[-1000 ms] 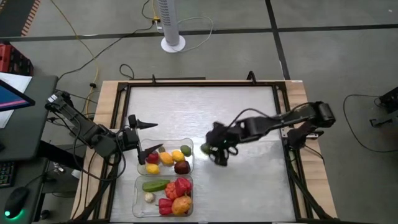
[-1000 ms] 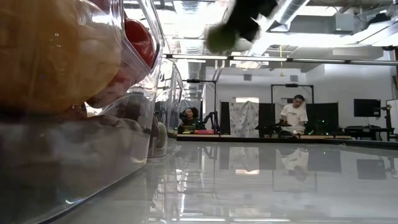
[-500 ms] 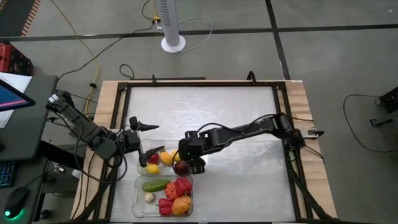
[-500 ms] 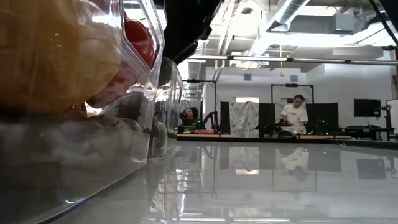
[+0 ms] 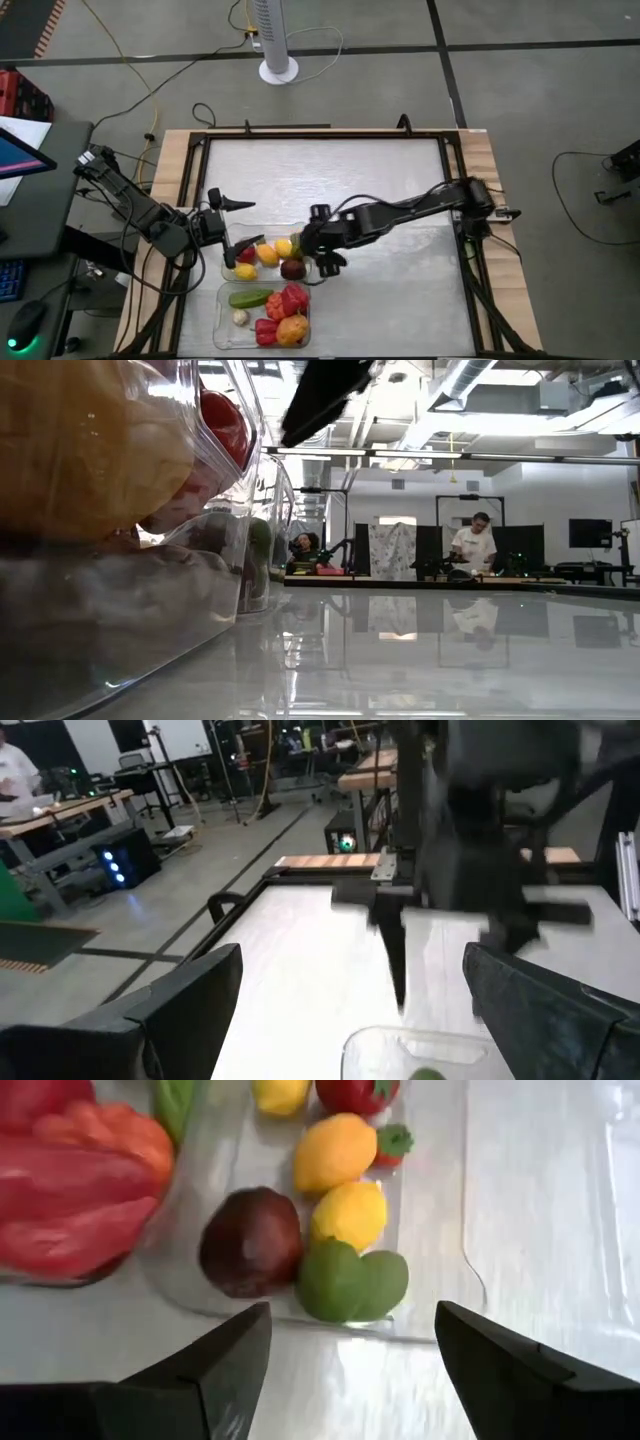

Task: Sort produce into baskets
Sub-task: Return to Home Position

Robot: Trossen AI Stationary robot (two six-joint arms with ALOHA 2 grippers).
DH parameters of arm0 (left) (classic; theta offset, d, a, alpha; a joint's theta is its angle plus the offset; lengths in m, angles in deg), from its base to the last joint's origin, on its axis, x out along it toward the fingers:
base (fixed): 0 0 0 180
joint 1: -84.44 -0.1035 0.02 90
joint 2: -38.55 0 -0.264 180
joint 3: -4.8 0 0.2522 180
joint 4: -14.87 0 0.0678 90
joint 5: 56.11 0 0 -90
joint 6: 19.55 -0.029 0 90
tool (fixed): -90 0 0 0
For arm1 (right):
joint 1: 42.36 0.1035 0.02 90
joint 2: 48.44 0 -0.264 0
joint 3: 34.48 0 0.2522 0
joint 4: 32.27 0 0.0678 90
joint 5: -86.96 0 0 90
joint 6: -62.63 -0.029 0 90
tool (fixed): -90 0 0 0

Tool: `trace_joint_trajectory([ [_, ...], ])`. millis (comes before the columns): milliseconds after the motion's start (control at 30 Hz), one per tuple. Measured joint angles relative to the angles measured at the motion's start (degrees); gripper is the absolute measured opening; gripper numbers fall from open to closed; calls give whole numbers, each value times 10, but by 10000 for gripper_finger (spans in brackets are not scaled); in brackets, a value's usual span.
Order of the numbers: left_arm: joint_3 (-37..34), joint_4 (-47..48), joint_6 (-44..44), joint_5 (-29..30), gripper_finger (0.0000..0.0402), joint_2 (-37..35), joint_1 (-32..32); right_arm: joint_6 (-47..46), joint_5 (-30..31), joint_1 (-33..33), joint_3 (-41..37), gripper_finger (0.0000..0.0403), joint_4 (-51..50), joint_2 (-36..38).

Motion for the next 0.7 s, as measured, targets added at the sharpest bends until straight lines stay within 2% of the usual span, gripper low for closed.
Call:
trace_joint_trajectory([
  [67, 0, 12, 8, 0, 368, 0, 3, -7, 4, 0, -63, 310, 45, 47],
  [267, 0, 27, 10, 11, 368, -5, 5, -24, 7, -18, -339, 310, 313, 211],
  [367, 0, 33, 17, 11, 368, -10, 2, -39, 16, -26, -452, 310, 402, 281],
  [500, 0, 123, 109, 17, 368, -10, 8, -63, 56, -30, -566, 310, 461, 384],
  [567, -1, 178, 177, 42, 368, -10, 21, -67, 82, -29, -617, 310, 481, 438],
  [700, -41, 191, 244, 101, 368, -11, 64, -69, 119, -32, -702, 310, 498, 556],
])
